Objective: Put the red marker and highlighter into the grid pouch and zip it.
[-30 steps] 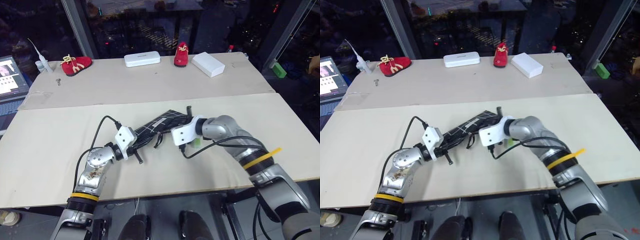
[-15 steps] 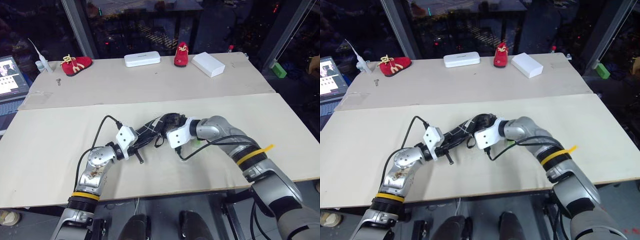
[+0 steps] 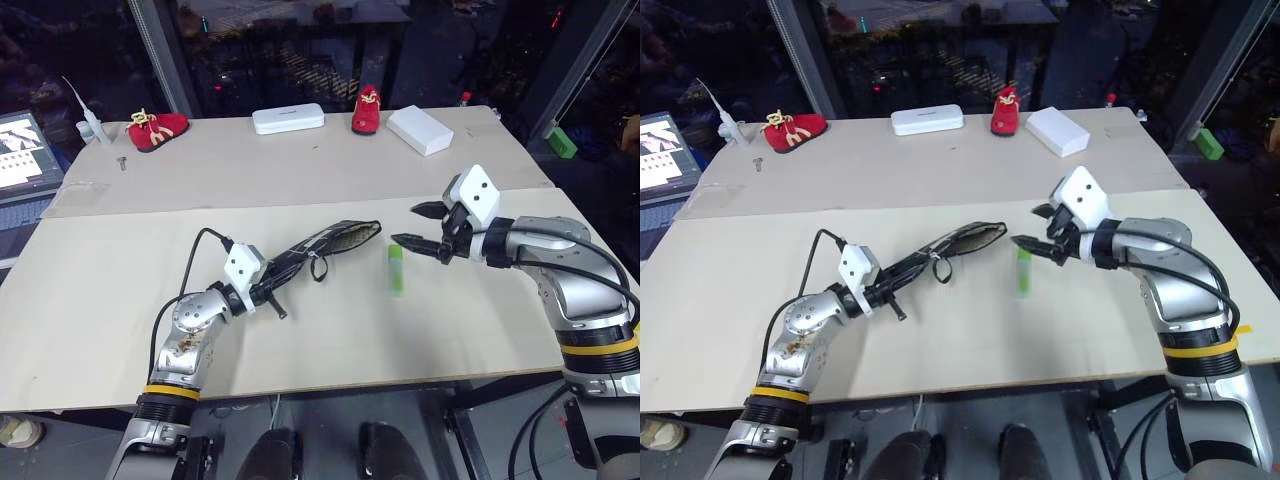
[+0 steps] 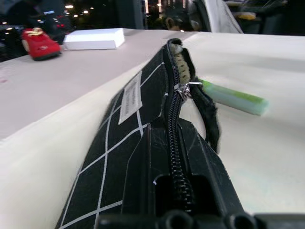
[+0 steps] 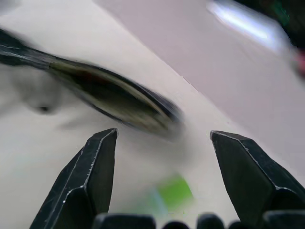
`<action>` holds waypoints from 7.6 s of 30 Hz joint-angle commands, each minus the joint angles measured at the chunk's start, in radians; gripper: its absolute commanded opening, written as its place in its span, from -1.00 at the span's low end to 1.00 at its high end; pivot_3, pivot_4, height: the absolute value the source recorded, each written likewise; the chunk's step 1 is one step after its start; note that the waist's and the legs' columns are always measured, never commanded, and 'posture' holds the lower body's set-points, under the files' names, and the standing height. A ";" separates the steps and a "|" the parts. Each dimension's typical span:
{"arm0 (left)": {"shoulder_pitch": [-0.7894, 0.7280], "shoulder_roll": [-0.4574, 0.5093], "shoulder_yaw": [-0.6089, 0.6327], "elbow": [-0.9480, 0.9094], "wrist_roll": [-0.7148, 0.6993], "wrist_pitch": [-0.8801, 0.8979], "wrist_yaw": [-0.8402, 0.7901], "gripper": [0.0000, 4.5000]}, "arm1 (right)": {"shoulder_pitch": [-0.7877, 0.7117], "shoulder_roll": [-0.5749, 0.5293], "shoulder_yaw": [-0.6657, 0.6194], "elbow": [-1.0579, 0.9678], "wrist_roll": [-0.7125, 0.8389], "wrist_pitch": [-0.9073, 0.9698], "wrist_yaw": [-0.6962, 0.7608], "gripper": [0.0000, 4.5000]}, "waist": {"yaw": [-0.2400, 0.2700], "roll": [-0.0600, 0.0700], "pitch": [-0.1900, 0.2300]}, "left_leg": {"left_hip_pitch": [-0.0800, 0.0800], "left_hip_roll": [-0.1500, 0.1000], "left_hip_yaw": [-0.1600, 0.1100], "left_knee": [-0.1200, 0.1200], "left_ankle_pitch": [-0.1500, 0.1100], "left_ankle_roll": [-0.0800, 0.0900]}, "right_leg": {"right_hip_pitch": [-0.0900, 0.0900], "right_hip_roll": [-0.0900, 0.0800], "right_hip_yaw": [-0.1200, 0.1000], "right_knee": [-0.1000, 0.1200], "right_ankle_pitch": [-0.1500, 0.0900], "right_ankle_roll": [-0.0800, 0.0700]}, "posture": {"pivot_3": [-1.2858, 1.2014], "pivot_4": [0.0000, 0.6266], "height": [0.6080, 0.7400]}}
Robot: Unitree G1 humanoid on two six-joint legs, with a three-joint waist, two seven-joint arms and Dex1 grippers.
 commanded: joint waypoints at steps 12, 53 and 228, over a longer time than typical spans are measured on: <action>-0.013 -0.015 -0.003 -0.042 -0.007 -0.007 0.019 -1.00 | 0.047 0.294 0.003 0.045 -0.104 0.337 -0.433 0.55 | 0.007 0.000 0.000 | -0.002 -0.003 0.000 0.000 0.000 0.000 | -0.001 0.000 0.001 -0.001 0.001 0.001 | 0.03 -0.52 1.00; -0.005 -0.034 -0.033 -0.050 -0.003 -0.007 0.019 -1.00 | -0.034 -0.114 0.307 0.110 -0.589 -0.934 -0.061 -0.54 | -0.015 -0.005 0.000 | 0.002 -0.001 0.009 0.000 -0.001 0.001 | 0.000 0.003 0.008 -0.001 0.000 0.004 | 0.03 -0.52 1.00; 0.185 0.189 0.243 -0.271 -0.348 0.515 0.061 0.39 | 0.243 -0.194 -0.205 0.308 0.184 -0.275 0.341 0.91 | -0.018 -0.005 0.001 | 0.002 0.007 0.013 0.001 -0.002 0.003 | -0.001 0.008 0.012 -0.001 0.003 0.004 | 0.03 -0.52 1.00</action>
